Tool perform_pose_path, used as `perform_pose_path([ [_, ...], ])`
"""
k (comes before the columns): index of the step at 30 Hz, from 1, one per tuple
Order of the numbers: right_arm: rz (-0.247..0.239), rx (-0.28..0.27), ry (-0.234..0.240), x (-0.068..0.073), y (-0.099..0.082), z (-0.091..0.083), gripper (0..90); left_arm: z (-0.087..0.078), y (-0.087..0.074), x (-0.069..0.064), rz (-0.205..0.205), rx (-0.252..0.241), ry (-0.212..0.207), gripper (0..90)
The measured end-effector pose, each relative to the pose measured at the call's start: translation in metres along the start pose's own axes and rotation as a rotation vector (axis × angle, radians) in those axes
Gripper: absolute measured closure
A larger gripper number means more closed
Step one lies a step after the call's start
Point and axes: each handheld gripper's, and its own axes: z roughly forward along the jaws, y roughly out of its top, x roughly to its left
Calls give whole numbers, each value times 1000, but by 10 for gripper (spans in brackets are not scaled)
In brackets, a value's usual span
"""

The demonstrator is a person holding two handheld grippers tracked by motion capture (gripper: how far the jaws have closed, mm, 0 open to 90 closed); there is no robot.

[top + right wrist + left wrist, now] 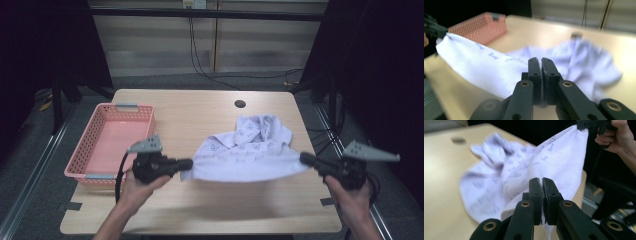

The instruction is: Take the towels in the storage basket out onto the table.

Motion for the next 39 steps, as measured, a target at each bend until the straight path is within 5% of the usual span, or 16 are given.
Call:
perform_pose_path([
  [2, 27, 50, 3, 9, -30, -6, 865, 4, -26, -6, -23, 47, -21, 862],
  [6, 59, 140, 11, 17, -72, -8, 843, 10, -65, -8, -134, 93, -66, 850],
  [10, 55, 188, 45, 21, -97, -8, 709, 9, -76, -4, -142, 121, -83, 707],
  [12, 46, 180, 39, 17, -95, -6, 699, 12, -71, 5, -134, 103, -48, 699],
  [14, 17, 194, 5, 9, -89, 4, 656, 20, -64, 17, -97, 133, 8, 699],
  [18, -2, 215, 10, -5, -81, 32, 622, 46, -52, 45, -61, 184, 97, 682],
  [25, -54, 251, 8, -26, -63, 92, 589, 89, -33, 86, -63, 206, 142, 621],
  [27, -74, 282, -3, -31, -62, 109, 570, 99, -30, 89, -56, 195, 154, 579],
  [31, -85, 321, -36, -38, -62, 128, 551, 114, -33, 92, -43, 249, 182, 542],
  [33, -99, 349, -35, -39, -67, 134, 556, 115, -35, 89, -5, 256, 196, 546],
  [35, -108, 358, -59, -36, -70, 134, 599, 114, -35, 88, -1, 272, 209, 661],
  [36, -122, 366, -63, -35, -70, 132, 664, 110, -38, 85, 32, 290, 209, 763],
  [39, -124, 378, -61, -33, -71, 128, 767, 102, -43, 84, 18, 294, 178, 869],
])
